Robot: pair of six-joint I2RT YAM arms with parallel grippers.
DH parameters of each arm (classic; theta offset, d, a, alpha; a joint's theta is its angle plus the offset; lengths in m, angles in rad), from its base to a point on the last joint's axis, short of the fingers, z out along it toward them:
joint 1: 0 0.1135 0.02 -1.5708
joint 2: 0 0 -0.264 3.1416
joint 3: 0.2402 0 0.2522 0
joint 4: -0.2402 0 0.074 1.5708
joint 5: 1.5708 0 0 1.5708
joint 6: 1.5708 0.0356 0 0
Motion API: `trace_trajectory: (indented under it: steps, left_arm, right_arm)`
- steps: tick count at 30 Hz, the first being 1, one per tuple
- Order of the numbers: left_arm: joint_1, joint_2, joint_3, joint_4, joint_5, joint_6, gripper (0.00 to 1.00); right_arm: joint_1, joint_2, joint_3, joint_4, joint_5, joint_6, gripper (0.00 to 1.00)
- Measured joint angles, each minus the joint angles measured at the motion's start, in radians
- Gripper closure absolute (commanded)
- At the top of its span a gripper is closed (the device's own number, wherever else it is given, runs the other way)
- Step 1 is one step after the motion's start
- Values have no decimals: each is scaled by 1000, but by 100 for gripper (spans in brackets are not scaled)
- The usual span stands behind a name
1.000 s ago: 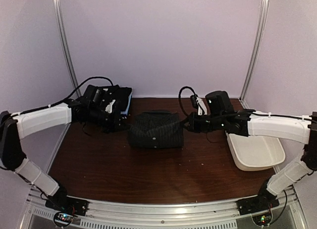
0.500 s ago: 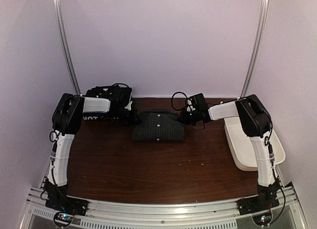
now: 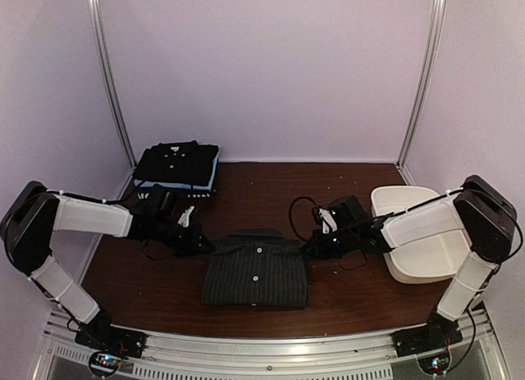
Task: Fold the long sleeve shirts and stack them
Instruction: Fold the 2/3-rectangle-folded shirt at the center of the board, then adjust the square-folded shirt at the center of the board.
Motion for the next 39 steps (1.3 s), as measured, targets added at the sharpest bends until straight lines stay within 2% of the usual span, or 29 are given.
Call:
trace_trajectory:
  steps: [3, 7, 13, 14, 15, 17, 19, 21, 22, 26, 31, 36, 39]
  left_arm:
    - [-4, -116, -86, 5, -3, -25, 100]
    - [-3, -175, -101, 6, -18, -39, 100]
    - [51, -116, -17, -3, -18, -19, 100]
    - [70, -79, 16, -4, -8, -8, 97]
    - [89, -34, 58, -3, -1, 6, 88]
    - [113, 63, 149, -5, 3, 42, 65]
    - [130, 149, 241, -29, -10, 72, 54]
    - [146, 200, 306, -50, -24, 97, 42]
    - [154, 214, 333, -63, -32, 107, 41]
    - [170, 201, 406, -124, -70, 147, 44]
    - [151, 102, 397, -153, -85, 169, 66]
    - [70, 29, 298, -151, -102, 157, 79]
    - [16, 19, 213, -148, -110, 135, 83]
  right_arm:
    - [41, -111, -55, 7, 24, 23, 100]
    - [53, -208, -67, 26, 58, 40, 100]
    - [34, -174, 6, 22, 90, 28, 100]
    - [19, -146, 32, 26, 88, 24, 100]
    - [4, -117, 58, 32, 82, 22, 97]
    - [-35, -38, 120, 43, 71, 12, 83]
    - [-75, 48, 194, 30, 72, -7, 69]
    - [-103, 119, 266, 2, 76, -31, 59]
    - [-116, 145, 299, -17, 80, -41, 56]
    - [-121, 164, 370, -84, 96, -82, 52]
    - [-66, 111, 379, -149, 153, -117, 52]
    - [46, 115, 437, -159, 162, -152, 61]
    - [109, 187, 550, -157, 130, -177, 69]
